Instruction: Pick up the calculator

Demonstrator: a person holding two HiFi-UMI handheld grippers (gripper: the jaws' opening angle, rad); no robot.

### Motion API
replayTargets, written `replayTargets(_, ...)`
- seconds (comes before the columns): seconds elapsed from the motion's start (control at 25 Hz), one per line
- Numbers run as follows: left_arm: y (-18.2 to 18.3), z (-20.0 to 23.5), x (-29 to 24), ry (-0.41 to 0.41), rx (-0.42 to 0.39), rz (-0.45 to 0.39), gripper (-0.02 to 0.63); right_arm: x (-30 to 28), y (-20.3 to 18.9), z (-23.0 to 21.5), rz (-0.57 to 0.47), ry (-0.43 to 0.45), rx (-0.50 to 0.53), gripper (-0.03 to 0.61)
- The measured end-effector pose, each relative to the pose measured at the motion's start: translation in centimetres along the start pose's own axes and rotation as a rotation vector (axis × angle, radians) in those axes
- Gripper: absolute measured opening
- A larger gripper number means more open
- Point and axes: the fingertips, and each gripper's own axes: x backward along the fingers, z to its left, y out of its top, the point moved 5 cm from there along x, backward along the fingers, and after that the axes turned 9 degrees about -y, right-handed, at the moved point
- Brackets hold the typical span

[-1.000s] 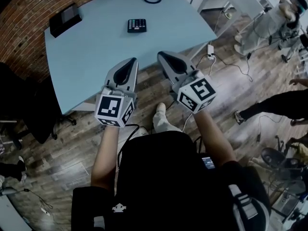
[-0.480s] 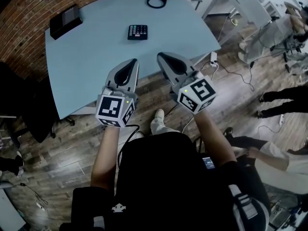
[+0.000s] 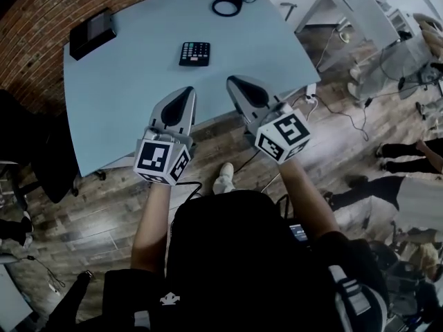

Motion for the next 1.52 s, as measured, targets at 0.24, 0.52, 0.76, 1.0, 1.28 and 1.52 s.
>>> replayTargets(0.24, -0.2, -0.5, -2.5, -0.005, 0.009, -0.008, 0.009, -0.6, 0.2, -2.8, -0.004, 0.016, -0.021, 0.005)
replayTargets(0.52, -0.6, -0.4, -4.0, 0.041, -0.024, 0.012, 0.009, -1.0, -0.3, -4.8, -0.002, 0.052, -0.037, 0.005)
replayTargets(0.76, -1.0, -0.1, -4.7, 0.046, -0.038, 0.029, 0.009, -1.5, -0.6, -5.3, 0.001, 0.055, -0.043, 0.005)
replayTargets(1.0, -1.8, 1.4, -5.1, 0.018, -0.031, 0.049, 0.009, -2.0, -1.3, -6.1, 0.017, 0.007, -0.052, 0.005)
replayTargets(1.28, -2.9, 4.2, -6.1, -0.056, -0.04, 0.098, 0.009, -3.8, -1.4, -5.7, 0.028, -0.063, -0.044, 0.005)
replayTargets(1.52, -5.1, 7.5, -7.4, -0.121, -0.054, 0.21, 0.009, -5.8, -1.6, -5.6, 0.035, -0.131, -0.049, 0.005)
